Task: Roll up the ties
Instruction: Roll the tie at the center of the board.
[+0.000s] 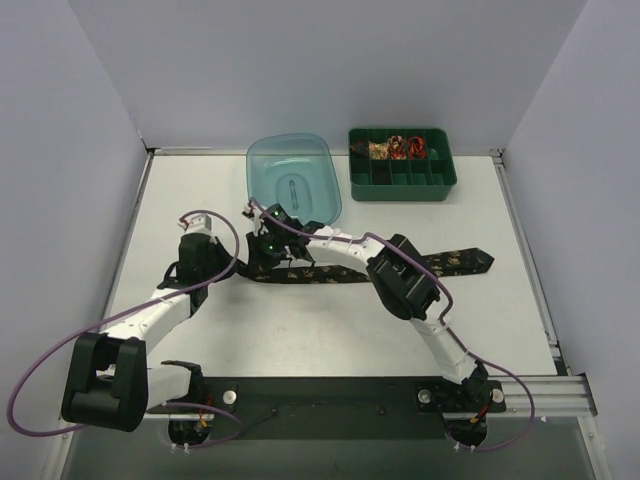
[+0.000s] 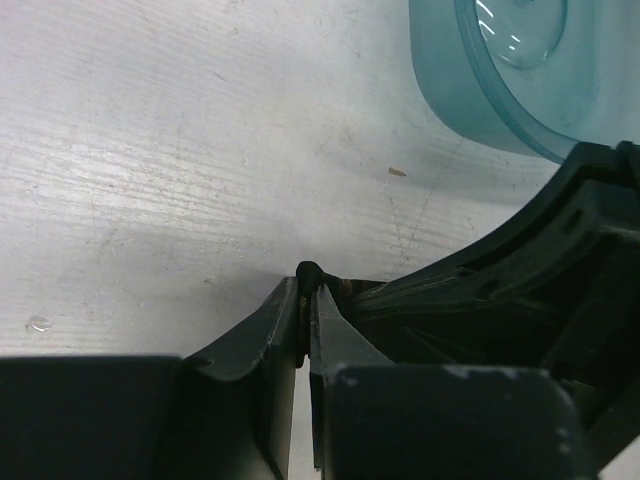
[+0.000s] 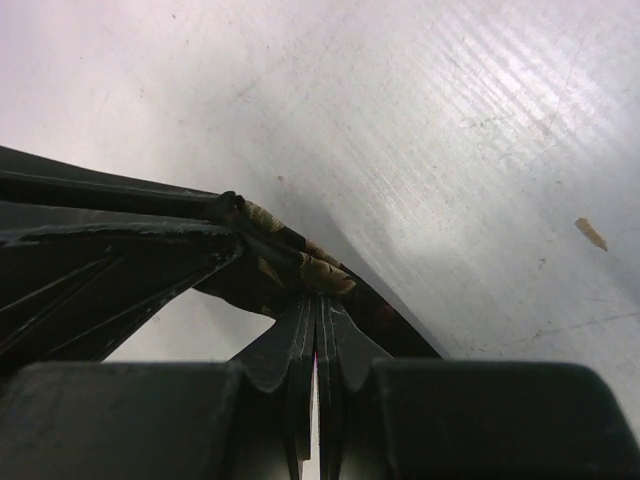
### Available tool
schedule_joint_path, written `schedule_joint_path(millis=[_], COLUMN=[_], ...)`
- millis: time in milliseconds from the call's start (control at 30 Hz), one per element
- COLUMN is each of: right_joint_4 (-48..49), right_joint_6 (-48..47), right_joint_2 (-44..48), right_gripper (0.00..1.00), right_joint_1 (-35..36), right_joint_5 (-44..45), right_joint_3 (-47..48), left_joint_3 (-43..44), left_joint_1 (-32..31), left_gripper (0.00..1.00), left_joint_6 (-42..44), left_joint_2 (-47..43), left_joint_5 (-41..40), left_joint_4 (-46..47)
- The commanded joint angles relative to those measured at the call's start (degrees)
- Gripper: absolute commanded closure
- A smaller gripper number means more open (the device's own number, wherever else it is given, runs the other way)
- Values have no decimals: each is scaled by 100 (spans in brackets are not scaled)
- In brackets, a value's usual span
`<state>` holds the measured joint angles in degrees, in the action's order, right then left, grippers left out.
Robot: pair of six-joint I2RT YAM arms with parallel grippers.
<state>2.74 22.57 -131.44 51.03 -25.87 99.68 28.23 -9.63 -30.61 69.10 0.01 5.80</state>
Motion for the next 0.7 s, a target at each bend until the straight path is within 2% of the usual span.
schedule_joint_path(millis=[0, 267, 667], right_joint_4=[-72, -142, -125], right_joint_6=[11, 81, 354], right_joint_2=[-224, -470, -629], right_gripper=[100, 100, 100], right_joint_1=[92, 153, 74], right_joint_5=[-68, 125, 161], right_joint_3=[394, 605, 632], left_joint_3=[289, 289, 78], left_joint_1=[-39, -180, -654], left_gripper=[100, 100, 100], left_joint_6=[143, 178, 205], left_joint_2=[-142, -178, 314], left_joint_5=[-80, -1, 175], left_joint_4=[-26, 17, 492])
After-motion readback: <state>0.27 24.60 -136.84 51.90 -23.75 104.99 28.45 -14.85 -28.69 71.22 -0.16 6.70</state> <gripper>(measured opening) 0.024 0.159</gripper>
